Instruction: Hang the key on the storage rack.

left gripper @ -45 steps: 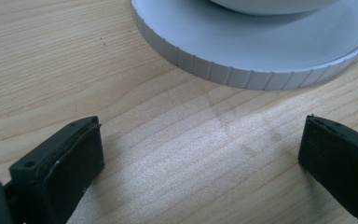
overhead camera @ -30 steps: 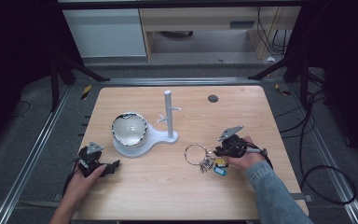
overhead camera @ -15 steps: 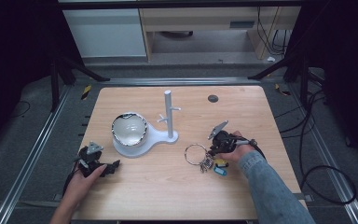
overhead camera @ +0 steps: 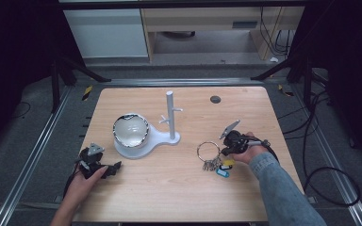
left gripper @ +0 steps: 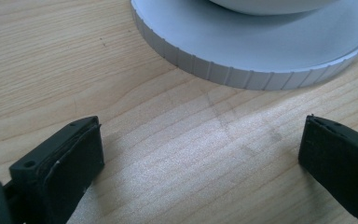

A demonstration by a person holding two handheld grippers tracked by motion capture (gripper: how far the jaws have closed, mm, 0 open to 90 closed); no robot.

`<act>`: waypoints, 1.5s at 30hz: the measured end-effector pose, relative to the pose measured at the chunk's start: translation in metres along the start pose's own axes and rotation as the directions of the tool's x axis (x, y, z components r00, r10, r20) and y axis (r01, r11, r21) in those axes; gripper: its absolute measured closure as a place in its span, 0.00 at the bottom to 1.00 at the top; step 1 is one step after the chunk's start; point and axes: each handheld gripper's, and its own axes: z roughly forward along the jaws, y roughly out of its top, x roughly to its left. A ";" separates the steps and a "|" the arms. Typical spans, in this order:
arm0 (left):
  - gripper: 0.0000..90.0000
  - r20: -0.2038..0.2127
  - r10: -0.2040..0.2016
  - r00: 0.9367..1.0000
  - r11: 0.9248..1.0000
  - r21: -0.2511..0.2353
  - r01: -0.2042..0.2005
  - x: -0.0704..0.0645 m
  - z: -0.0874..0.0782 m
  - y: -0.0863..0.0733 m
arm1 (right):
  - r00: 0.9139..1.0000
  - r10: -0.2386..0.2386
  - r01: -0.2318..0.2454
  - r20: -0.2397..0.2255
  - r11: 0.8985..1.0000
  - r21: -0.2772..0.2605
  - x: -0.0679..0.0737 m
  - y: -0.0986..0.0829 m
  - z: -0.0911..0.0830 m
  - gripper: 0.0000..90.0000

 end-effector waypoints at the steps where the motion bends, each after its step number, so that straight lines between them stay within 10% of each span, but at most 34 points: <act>1: 0.00 0.000 0.001 1.000 1.000 0.001 -0.001 0.000 0.000 0.000 | 1.000 0.002 -0.002 0.001 1.000 0.003 -0.001 -0.002 -0.001 0.98; 28: 0.00 0.000 0.000 1.000 1.000 0.000 0.000 0.000 0.000 0.000 | 0.998 0.025 -0.019 -0.049 0.991 0.131 -0.009 0.007 0.008 0.98; 45: 0.00 0.000 0.001 1.000 1.000 0.000 -0.001 0.000 0.000 0.000 | 0.999 0.021 -0.020 -0.048 1.000 0.014 -0.015 0.033 -0.043 0.98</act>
